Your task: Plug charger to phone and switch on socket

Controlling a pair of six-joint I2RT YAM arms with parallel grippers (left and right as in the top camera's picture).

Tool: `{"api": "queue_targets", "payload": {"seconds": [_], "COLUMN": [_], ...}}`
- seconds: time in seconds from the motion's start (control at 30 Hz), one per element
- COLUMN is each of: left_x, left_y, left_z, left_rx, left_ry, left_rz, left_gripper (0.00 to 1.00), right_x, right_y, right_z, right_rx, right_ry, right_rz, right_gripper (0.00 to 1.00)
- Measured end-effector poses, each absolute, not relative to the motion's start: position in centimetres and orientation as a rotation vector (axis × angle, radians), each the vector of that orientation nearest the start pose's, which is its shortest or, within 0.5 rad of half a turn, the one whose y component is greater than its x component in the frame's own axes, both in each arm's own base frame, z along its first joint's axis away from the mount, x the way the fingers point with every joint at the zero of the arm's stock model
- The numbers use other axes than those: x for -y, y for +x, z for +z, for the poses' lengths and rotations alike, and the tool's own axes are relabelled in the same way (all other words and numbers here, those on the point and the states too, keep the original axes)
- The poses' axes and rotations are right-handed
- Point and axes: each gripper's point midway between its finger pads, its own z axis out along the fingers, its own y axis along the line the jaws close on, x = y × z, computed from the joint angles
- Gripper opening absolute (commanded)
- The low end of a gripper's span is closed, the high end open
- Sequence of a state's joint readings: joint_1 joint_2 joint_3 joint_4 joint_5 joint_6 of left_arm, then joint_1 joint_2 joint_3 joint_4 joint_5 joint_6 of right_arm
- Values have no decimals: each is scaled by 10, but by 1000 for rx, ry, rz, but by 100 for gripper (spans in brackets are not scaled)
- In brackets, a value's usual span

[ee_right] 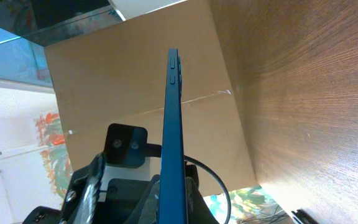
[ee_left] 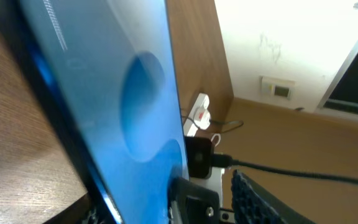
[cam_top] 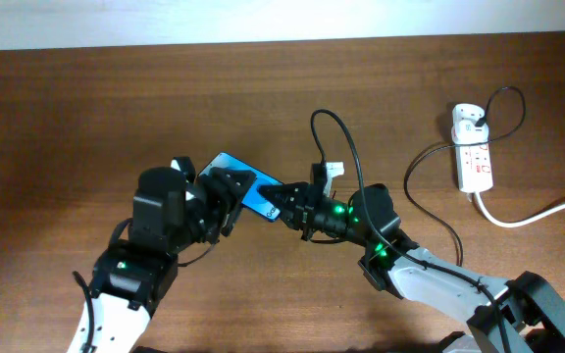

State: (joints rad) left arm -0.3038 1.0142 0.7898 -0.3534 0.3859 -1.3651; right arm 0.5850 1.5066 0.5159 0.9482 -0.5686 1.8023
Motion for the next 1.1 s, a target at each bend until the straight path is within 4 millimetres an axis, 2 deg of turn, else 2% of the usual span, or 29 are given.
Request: {"api": "queue_targets", "payload": {"seconds": [0.13,0.2,0.27,0.33,0.47,0.67,0.77,0.87,1.03,1.1], "left_x": [146,144,144,145,146,146,146,145,144,144], "left_y": [301,302,302,303,308,308,308,308,309,310], "left_z": [214,214,214,217,225,225,224,223,221,222], "left_rx": [-2185,-2180,-2180,-2168,-2133,-2134,-2135,-2137,-2137,-2130], "left_ry": [-1066,-1072,-1073,-1062,-1036,-1037,-1042,-1050,-1055,-1061], "left_rz": [-1282,-1281,-1281,-1289,-1314,-1313,-1313,-1307,-1303,-1312], "left_gripper": [54,54,54,46,38,34,23,20,0,0], "right_x": [-301,-301,-301,-301,-302,-302,-302,-304,-303,-304], "right_y": [288,288,288,287,287,287,287,286,289,289], "right_z": [200,210,212,212,212,213,214,214,214,214], "right_rx": [-2041,-1998,-1993,-1997,-2000,-2001,-1997,-1986,-1976,-1983], "right_ry": [706,681,702,713,714,771,789,799,853,908], "right_rz": [2110,2147,2166,2175,2179,2208,2219,2218,2228,2243], "right_gripper": [4,4,4,4,4,4,4,4,4,4]}}
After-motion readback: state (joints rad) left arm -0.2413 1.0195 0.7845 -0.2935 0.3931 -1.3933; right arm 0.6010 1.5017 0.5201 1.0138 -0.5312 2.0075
